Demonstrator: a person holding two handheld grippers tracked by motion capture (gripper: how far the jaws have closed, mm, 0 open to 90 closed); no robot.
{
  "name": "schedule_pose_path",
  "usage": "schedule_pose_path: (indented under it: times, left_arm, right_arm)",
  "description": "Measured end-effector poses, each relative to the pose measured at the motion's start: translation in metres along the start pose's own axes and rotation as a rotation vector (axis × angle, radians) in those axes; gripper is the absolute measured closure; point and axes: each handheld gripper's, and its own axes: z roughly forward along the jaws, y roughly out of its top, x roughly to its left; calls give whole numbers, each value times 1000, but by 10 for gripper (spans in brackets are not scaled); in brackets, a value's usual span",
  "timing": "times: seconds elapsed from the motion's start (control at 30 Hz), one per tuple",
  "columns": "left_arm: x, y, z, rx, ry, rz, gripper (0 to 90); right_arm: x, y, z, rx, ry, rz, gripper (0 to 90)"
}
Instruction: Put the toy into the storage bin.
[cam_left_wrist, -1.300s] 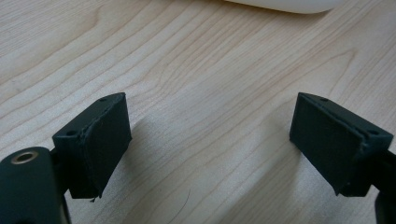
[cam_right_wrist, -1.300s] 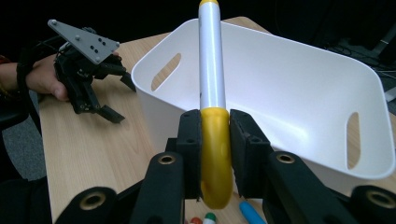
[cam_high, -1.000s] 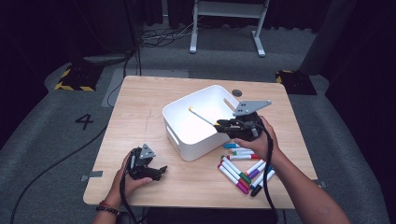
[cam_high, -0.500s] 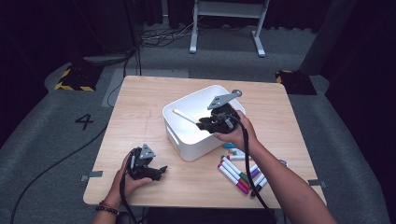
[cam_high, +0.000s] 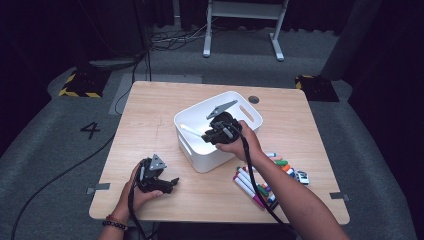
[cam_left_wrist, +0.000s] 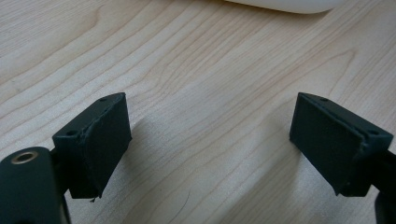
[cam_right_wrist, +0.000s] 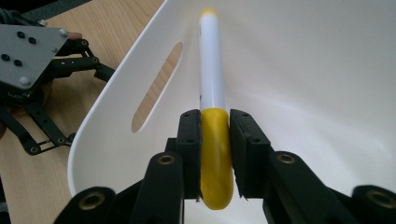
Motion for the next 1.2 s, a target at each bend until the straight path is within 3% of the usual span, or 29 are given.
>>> schedule_pose_path:
  times: [0.1,0.17,0.3,0.53,0.73,0.87,0.93,1.03,1.2]
  left_arm:
    - [0,0,0,0,1,1,127]
    - [0,0,0,0,1,1,127]
    - [0,0,0,1,1,1,127]
    - [0,0,0,0,0,1,127]
    - [0,0,0,0,1,0,127]
    - [0,0,0,0,1,0,127]
    - [0,0,0,-1,-2,-1,127]
    - [0,0,0,-2,2,-2,127]
    - [0,0,0,-2,2,-2,127]
  right_arm:
    - [1,-2,-5,-33,22,20,716]
    - [0,-5,-12,-53,11,21,695]
    - [-2,-15,-39,-143,25,47,692]
    - [3,-41,-79,-212,7,-4,687]
    - [14,-76,-97,-222,19,-44,683]
    - [23,-110,-103,-215,32,-68,678]
    - [25,-130,-103,-213,60,-56,677]
    - [29,-159,-100,-182,43,-68,669]
    - [34,-201,-93,-136,54,-47,665]
